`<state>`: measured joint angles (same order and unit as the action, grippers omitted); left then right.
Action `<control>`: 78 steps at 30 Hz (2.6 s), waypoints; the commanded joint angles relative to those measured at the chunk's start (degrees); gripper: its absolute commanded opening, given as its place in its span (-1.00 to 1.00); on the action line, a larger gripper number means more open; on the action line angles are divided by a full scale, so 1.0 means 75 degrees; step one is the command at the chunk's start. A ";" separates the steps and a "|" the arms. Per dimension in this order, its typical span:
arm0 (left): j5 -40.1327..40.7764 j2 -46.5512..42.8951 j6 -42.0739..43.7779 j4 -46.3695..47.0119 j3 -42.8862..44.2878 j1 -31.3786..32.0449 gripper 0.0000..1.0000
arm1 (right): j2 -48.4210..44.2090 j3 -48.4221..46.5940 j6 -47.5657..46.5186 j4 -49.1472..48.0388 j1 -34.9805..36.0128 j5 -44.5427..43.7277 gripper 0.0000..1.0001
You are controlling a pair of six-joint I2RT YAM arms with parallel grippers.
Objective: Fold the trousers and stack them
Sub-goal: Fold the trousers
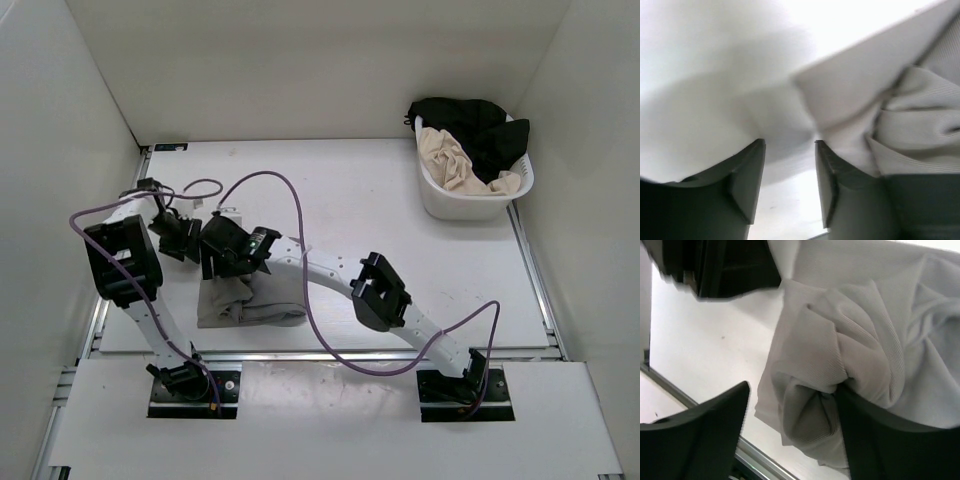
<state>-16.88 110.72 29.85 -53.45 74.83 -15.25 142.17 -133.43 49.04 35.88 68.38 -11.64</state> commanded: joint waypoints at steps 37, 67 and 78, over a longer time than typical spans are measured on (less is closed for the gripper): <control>0.2871 -0.4566 -0.1061 0.0271 -0.3319 0.3533 0.50 | -0.4214 0.8507 0.0481 -0.3540 -0.1453 0.1153 -0.16; -0.0702 -0.3314 0.1845 -0.0046 -0.1211 0.3333 0.72 | -0.5749 0.9856 0.0036 -0.1948 -0.2250 -0.0183 -0.97; -0.1568 -0.2926 0.1529 0.0471 -0.1843 0.3672 0.61 | -0.5608 0.9785 0.0188 -0.2018 -0.2250 -0.0183 -0.97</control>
<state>-23.57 88.05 42.02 -51.35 62.94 10.59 99.70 -59.46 50.57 18.52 51.55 -12.71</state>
